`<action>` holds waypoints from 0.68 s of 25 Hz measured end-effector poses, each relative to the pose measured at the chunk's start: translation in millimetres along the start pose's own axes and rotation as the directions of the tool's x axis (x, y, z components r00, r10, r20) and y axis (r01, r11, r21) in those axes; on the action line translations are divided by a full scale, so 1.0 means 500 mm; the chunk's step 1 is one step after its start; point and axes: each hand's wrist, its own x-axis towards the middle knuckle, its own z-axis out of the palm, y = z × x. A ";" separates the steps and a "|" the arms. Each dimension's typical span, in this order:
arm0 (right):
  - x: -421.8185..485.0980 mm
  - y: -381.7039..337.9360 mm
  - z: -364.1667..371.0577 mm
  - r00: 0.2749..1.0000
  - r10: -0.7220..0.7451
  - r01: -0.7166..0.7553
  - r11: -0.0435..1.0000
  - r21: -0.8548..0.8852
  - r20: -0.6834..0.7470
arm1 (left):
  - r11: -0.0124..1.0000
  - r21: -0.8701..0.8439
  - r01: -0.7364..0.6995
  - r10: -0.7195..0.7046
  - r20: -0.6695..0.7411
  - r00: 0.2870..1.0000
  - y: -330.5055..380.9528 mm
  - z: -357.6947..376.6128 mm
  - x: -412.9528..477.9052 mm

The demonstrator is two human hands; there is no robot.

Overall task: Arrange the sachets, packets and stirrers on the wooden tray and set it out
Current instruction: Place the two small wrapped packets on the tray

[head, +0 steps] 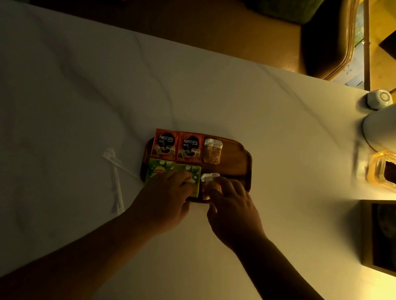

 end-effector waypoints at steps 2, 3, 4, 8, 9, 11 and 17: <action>0.003 -0.008 0.004 1.000 0.017 -0.017 1.000 0.004 0.003 | 1.000 0.006 -0.001 0.001 0.002 1.000 -0.001 0.001 -0.001; 0.005 -0.012 0.007 1.000 0.029 -0.029 0.999 0.016 0.004 | 1.000 0.010 -0.002 0.002 0.001 1.000 -0.002 0.002 -0.002; 0.006 -0.016 0.011 0.999 0.044 -0.044 0.999 0.030 0.007 | 1.000 0.017 -0.004 0.004 0.001 1.000 -0.003 0.004 -0.003; 0.013 -0.031 0.020 0.995 0.095 -0.098 0.991 0.090 0.030 | 1.000 0.026 -0.016 0.015 0.009 1.000 -0.009 0.006 -0.007; 0.014 -0.035 0.021 0.994 0.104 -0.107 0.989 0.105 0.035 | 1.000 0.022 -0.018 0.018 0.012 1.000 -0.010 0.006 -0.006; 0.016 -0.043 0.023 0.992 0.122 -0.127 0.983 0.134 0.042 | 1.000 0.014 -0.021 0.020 0.019 1.000 -0.011 0.006 -0.006; 0.018 -0.055 0.017 0.988 0.153 -0.152 0.980 0.131 0.008 | 1.000 -0.010 -0.025 0.025 0.045 0.999 -0.009 0.002 -0.008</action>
